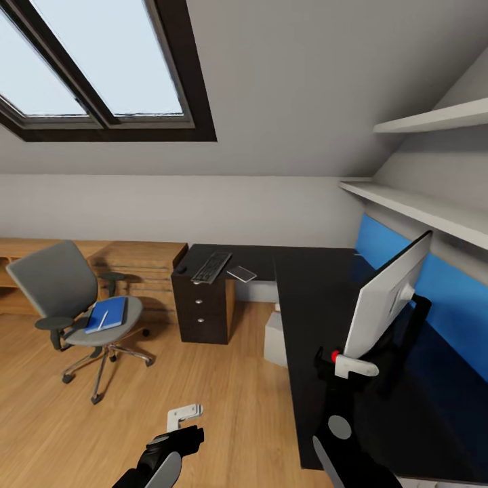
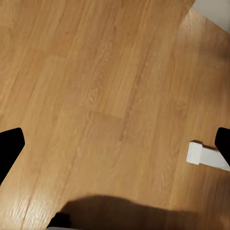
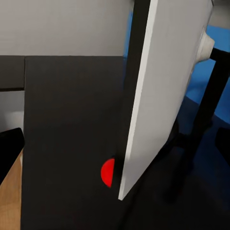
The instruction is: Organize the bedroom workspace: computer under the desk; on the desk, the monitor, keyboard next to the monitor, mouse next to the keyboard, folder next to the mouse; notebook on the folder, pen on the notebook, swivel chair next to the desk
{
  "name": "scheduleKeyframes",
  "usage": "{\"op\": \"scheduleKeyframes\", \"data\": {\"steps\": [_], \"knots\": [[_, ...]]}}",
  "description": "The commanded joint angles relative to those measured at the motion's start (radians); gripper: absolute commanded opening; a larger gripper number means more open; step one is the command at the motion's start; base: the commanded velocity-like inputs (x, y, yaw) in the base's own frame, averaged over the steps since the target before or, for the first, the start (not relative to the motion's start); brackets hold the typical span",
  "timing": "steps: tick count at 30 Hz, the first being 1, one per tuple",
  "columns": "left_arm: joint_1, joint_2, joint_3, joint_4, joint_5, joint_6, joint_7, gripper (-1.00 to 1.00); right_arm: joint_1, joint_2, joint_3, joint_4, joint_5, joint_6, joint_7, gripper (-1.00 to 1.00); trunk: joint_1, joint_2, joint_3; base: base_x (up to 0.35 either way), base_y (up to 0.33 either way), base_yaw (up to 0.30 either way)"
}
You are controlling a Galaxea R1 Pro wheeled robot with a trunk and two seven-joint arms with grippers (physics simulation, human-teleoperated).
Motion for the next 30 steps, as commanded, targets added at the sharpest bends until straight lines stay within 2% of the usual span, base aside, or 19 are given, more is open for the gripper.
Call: {"op": "scheduleKeyframes", "data": {"steps": [1,7,13,20,23,30], "knots": [[-0.001,0.001,-0.003,-0.001,0.007,0.001,0.008,1.0,-0.001,-0.002,0.003,-0.001,-0.007,0.002,-0.008,1.0,0.001,-0.002,-0.001,0.142,0.006,0.0],[-0.001,0.001,-0.004,-0.001,0.007,0.001,0.008,1.0,-0.001,-0.003,-0.001,-0.001,-0.008,0.0,-0.01,1.0,0.001,-0.002,-0.001,0.198,0.003,0.0],[-0.001,0.001,-0.004,-0.001,0.008,0.0,0.008,1.0,-0.001,-0.005,-0.013,0.007,-0.006,0.0,-0.011,1.0,0.001,-0.002,-0.001,0.056,0.0,0.0],[-0.001,0.001,-0.007,-0.001,0.007,0.0,0.008,1.0,-0.002,-0.006,-0.06,0.03,-0.005,0.0,-0.009,1.0,0.001,-0.002,-0.001,0.179,0.0,0.0],[-0.001,0.001,-0.02,-0.001,0.007,0.0,0.008,1.0,-0.002,-0.007,-0.082,0.034,-0.005,0.0,-0.008,1.0,0.001,-0.002,-0.001,0.1,0.0,0.0],[-0.001,0.001,-0.029,0.0,0.007,0.0,0.008,1.0,-0.003,-0.008,-0.104,0.036,-0.005,0.0,-0.008,1.0,0.001,-0.002,-0.001,0.029,0.0,0.0]]}}
